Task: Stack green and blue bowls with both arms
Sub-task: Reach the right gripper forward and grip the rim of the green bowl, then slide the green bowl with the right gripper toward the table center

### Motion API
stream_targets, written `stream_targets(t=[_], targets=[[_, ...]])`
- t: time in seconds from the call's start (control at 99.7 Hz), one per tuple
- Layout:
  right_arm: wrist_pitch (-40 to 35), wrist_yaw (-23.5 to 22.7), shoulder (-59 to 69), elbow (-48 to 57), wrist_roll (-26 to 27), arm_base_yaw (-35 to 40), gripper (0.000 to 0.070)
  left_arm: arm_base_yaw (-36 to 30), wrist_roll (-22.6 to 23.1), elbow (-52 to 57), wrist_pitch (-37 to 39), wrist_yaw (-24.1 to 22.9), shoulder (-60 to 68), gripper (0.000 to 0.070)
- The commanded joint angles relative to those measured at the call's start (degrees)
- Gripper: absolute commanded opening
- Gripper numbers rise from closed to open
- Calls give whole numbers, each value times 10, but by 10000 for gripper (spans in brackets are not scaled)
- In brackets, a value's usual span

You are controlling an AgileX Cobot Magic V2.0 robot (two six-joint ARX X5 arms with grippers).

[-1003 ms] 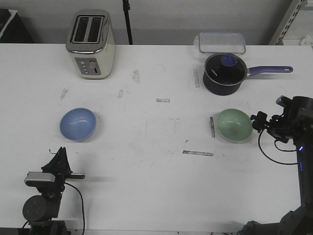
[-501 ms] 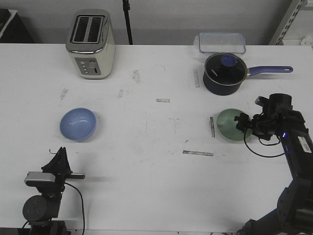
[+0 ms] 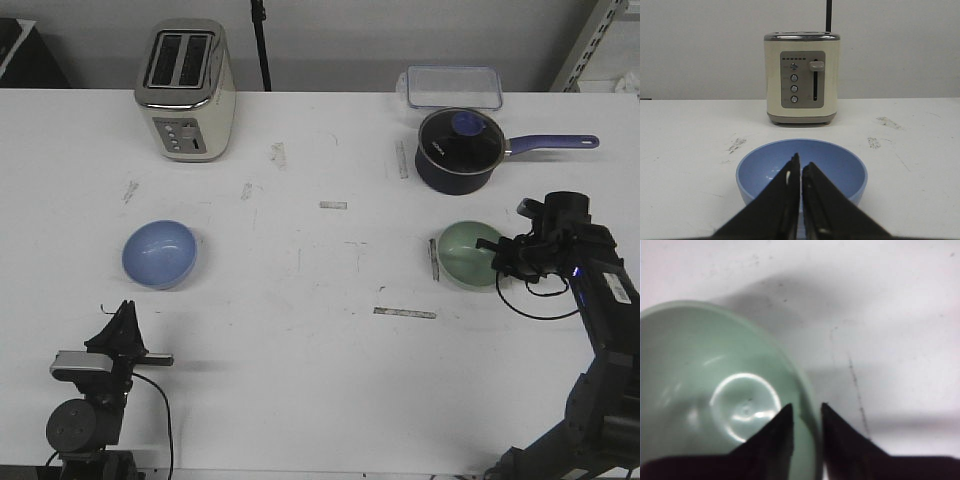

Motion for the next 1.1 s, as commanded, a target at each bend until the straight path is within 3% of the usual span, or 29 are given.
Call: stream_targets(t=[0.0, 0.351, 0.782, 0.923, 0.933, 1.093], targets=[[4, 10, 14, 5, -1, 0, 12, 0, -4, -12, 8, 2, -1, 3], [5, -8, -10, 5, 1, 27, 12, 0, -4, -12, 8, 2, -1, 3], [35, -52, -40, 5, 57, 187, 12, 0, -4, -12, 8, 2, -1, 3], [71, -26, -40, 5, 91, 257, 11, 0, -4, -12, 9, 2, -1, 3], [90, 6, -40, 5, 128, 296, 10, 0, -4, -12, 8, 2, -1, 3], [111, 57, -34, 5, 185, 349, 10, 0, -4, -12, 8, 2, -1, 3]])
